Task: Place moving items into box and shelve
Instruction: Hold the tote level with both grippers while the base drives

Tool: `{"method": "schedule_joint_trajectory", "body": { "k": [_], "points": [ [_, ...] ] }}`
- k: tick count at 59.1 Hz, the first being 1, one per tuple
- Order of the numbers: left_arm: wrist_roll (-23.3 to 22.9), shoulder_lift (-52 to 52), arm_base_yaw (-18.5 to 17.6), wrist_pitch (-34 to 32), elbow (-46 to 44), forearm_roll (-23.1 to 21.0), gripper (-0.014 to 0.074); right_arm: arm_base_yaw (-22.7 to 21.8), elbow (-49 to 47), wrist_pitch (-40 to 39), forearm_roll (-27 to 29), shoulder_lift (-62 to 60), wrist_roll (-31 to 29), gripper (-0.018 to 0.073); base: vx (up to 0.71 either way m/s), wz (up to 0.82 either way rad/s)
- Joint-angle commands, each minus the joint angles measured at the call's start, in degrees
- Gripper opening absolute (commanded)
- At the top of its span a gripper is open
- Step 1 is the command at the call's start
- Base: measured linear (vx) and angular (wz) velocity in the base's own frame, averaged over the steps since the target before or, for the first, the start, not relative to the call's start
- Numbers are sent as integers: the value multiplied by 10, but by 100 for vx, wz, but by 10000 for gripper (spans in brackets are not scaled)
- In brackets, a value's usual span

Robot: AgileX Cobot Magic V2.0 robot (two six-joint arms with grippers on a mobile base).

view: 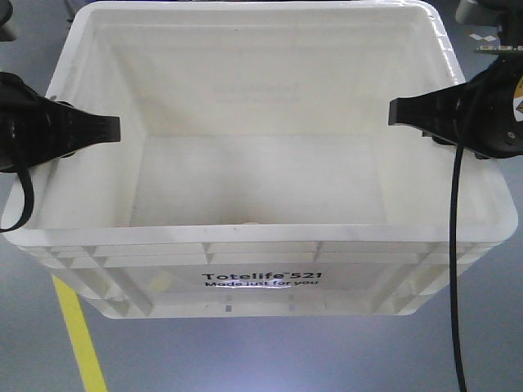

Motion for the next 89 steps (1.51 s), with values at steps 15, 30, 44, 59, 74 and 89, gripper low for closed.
{"method": "schedule_joint_trajectory", "body": {
  "k": [15, 30, 44, 59, 74, 89],
  "points": [
    [-8, -19, -5, -70, -26, 47, 109, -1, -21, -39, -44, -18, -2, -11, -12, 46],
    [-8, -19, -5, -70, -26, 47, 109, -1, -21, -39, -44, -18, -2, -11, -10, 40],
    [-8, -19, -5, -70, -26, 47, 109, -1, -21, -39, -44, -18, -2, -11, -10, 38],
    [-8, -19, -5, -70, -26, 47, 109, -1, -21, -39, -44, -18, -2, -11, -8, 38],
    [-8, -19, -5, -70, -26, 47, 109, -1, -21, -39, -44, -18, -2, -11, -4, 32],
    [-8, -19, -5, -70, -26, 47, 109, -1, -21, -39, -44, -18, -2, -11, 1, 24]
  ]
}}
